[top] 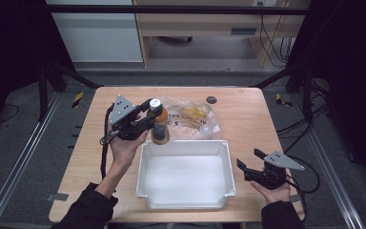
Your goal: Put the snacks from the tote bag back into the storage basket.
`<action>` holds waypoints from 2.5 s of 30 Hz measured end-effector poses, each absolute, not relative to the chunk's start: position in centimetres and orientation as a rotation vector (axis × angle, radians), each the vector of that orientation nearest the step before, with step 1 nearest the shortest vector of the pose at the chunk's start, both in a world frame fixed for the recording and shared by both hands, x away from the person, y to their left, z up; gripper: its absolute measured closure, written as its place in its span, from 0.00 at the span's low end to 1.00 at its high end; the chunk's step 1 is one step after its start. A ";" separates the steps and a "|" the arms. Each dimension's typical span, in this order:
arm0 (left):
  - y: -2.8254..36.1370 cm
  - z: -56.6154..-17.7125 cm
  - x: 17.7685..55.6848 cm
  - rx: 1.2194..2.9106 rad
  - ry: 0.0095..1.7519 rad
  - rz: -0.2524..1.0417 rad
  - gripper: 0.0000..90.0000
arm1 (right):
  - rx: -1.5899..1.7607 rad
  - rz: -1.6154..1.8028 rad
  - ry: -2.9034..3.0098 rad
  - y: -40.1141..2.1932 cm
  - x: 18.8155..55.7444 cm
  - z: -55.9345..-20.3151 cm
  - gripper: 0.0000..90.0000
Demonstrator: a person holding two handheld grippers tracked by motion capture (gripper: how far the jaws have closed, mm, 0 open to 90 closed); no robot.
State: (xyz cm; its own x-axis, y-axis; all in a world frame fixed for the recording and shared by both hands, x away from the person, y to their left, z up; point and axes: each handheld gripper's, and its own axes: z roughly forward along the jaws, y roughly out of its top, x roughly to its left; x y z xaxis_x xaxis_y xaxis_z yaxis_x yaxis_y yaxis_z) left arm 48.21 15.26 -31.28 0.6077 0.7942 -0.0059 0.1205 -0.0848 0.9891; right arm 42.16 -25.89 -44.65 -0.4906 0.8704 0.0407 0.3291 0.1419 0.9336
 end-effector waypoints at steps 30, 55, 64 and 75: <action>13.5 -35.4 45.2 1.677 0.744 0.597 0.65 | 1.135 1.331 1.906 -26.0 41.8 -44.7 0.23; 12.2 -38.9 43.8 1.758 0.742 0.550 0.65 | 1.135 1.320 1.917 -26.1 41.5 -45.0 0.24; 11.9 -39.8 43.7 1.783 0.744 0.534 0.65 | 1.135 1.317 1.917 -26.2 41.5 -45.0 0.24; 11.7 -40.5 43.6 1.795 0.750 0.531 0.65 | 1.136 1.319 1.917 -26.2 41.5 -45.0 0.24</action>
State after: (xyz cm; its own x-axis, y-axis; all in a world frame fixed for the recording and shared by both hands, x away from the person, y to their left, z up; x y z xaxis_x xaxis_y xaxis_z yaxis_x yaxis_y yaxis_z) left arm 43.57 11.70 -40.55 0.7031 0.7111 -0.0002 0.2362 -0.2332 0.9433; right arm 41.46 -26.17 -45.02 -0.4953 0.8683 0.0254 0.3339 0.1633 0.9284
